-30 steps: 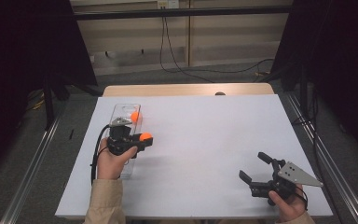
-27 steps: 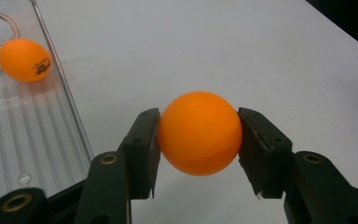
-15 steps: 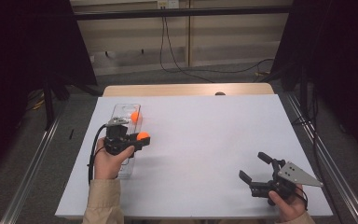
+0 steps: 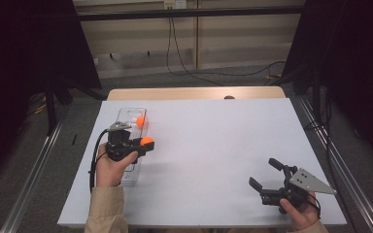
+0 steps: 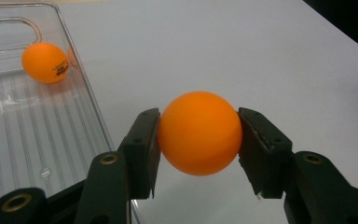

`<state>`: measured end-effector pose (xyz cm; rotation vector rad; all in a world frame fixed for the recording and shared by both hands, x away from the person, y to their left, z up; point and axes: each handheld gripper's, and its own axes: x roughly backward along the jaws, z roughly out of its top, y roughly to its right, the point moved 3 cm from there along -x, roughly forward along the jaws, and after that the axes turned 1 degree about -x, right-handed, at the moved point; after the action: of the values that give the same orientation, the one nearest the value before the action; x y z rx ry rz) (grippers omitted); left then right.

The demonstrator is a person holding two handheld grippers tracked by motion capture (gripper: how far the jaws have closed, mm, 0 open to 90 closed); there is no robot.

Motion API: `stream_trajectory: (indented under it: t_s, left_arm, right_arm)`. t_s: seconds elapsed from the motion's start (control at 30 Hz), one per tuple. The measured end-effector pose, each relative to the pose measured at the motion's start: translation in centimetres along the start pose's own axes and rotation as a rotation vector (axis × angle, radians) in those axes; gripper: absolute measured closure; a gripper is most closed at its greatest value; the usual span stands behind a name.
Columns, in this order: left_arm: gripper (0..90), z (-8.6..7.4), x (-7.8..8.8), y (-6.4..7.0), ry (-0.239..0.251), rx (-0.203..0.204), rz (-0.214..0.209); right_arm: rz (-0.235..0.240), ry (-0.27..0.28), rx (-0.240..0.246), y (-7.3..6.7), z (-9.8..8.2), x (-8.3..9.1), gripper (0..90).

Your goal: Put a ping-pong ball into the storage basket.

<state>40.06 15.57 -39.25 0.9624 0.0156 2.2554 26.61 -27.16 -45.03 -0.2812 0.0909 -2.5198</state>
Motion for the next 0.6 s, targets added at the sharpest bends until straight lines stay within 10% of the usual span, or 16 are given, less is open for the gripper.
stream_trajectory:
  t_s: [0.6]
  left_arm:
    - [50.8,-0.03,0.45,-0.42,0.003,0.002,0.012]
  right_arm:
    - [0.001,0.000,0.000,-0.01,0.00,-0.01,2.4]
